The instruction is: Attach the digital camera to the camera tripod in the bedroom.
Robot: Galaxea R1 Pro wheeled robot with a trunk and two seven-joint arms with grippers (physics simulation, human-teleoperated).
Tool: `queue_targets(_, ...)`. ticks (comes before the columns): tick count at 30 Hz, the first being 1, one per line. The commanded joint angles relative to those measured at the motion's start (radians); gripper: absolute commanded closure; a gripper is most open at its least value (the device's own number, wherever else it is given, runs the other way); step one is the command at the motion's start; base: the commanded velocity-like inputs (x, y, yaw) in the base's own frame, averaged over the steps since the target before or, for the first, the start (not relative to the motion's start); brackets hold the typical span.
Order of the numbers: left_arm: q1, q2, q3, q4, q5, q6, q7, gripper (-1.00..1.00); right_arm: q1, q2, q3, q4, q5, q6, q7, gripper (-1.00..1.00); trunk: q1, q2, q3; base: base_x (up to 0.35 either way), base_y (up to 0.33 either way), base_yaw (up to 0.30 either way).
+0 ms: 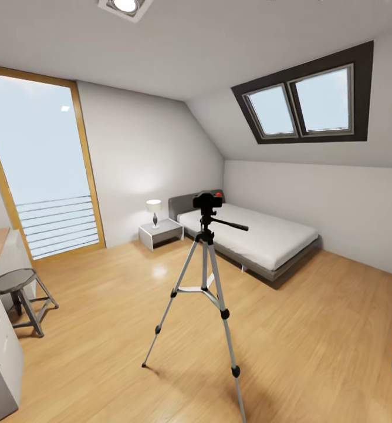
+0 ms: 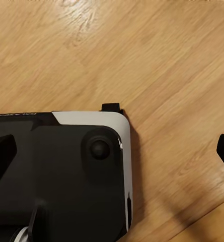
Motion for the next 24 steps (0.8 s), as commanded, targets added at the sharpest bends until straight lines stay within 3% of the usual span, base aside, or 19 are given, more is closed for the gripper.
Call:
queue_targets(1, 0.000, 0.000, -0.008, -0.001, 0.007, 0.002, 0.004, -1.00, -0.001, 0.000, -0.002, 0.003, -0.005, -0.002, 0.004, -1.00, 0.000, -0.001, 0.001, 0.000, 0.000, 0.000)
queue_targets(12, 0.000, 0.000, -0.008, -0.001, 0.008, 0.002, 0.004, -1.00, -0.001, -0.001, -0.001, 0.003, -0.005, -0.002, 0.005, -1.00, 0.000, -0.001, 0.018, 0.000, 0.000, 0.000)
queue_targets(24, 0.000, 0.000, -0.008, -0.001, 0.008, 0.002, 0.004, -1.00, -0.001, -0.002, 0.001, 0.003, -0.003, 0.008, 0.009, -1.00, 0.000, -0.001, 0.020, 0.000, 0.000, 0.000)
